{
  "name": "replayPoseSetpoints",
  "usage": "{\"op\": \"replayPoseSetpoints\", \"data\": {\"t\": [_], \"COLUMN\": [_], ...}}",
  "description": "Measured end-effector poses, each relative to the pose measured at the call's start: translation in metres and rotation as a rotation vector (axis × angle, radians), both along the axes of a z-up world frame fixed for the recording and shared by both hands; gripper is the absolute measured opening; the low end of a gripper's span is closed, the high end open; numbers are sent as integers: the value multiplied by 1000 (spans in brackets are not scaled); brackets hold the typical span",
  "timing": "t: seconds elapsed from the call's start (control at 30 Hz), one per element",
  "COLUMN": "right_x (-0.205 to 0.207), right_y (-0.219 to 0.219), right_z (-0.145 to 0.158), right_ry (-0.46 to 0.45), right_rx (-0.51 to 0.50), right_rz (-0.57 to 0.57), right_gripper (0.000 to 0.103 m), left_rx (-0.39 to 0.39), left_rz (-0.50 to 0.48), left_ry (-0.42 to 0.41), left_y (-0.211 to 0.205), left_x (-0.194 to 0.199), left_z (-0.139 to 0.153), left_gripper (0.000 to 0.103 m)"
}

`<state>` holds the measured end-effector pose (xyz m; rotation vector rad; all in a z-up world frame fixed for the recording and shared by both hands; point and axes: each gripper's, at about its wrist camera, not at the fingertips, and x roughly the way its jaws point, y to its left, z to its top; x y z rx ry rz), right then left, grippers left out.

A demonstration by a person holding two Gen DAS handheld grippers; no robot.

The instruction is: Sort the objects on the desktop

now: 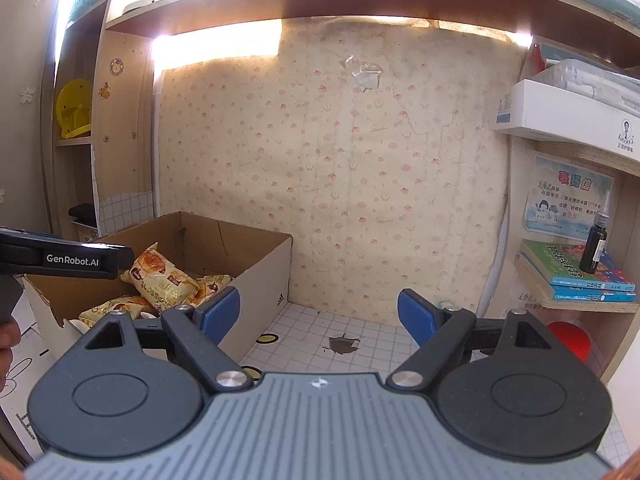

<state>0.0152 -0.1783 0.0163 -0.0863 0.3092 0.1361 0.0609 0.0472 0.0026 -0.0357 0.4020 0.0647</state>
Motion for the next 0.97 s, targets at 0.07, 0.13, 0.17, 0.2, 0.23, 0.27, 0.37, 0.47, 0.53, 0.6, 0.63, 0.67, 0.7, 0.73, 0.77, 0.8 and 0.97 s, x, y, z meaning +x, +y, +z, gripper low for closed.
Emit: {"op": "replayPoseSetpoints", "data": {"t": [0.07,0.13,0.17,0.2,0.23,0.27,0.37,0.47,0.53,0.6,0.63,0.67,0.7,0.73,0.77,0.8,0.97], "right_x": [0,0,0,0,0,-1,-1,-2,-2,-2,-2,-2,-2,-1,-1,-2,-2], "right_y": [-1,0,0,0,0,0,0,-1,-1,-1,-1,-1,-1,-1,-1,-1,-1], "right_z": [-1,-1,-1,-1,-1,-1,-2,-2,-2,-2,-2,-2,-2,-2,-2,-2,-2], "right_ry": [1,1,1,2,3,3,3,1,1,1,1,2,2,3,3,3,2], "right_rx": [0,0,-1,-1,0,0,-3,-5,-6,-8,-8,-8,-8,-10,-11,-12,-11], "right_rz": [1,-3,-3,-3,-2,-2,-4,-7,-10,-11,-11,-12,-11,-11,-13,-13,-13], "right_gripper": [84,84,84,84,84,84,84,84,84,84,84,84,84,84,84,84,85], "left_rx": [1,-1,-2,-5,-11,-20,-15,-14,-34,-44,-43,-44,-43,-45,-48,-49,-33], "left_rz": [-4,-9,-11,-16,-24,-37,-34,-28,-34,-41,-43,-42,-44,-45,-47,-51,-51], "left_ry": [-5,-10,-12,-13,-14,-17,-63,-63,-61,-67,-68,-66,-68,-66,-67,-68,-62], "left_y": [-1,-1,-1,-1,0,0,0,1,4,6,6,6,6,6,7,7,6], "left_x": [0,-1,-1,-1,-2,-2,-7,-7,-6,-6,-6,-6,-6,-6,-7,-7,-5], "left_z": [0,0,0,0,1,1,3,5,6,5,5,5,5,5,5,5,5], "left_gripper": [103,103,103,103,103,103,103,103,103,103,103,103,103,103,103,103,103]}}
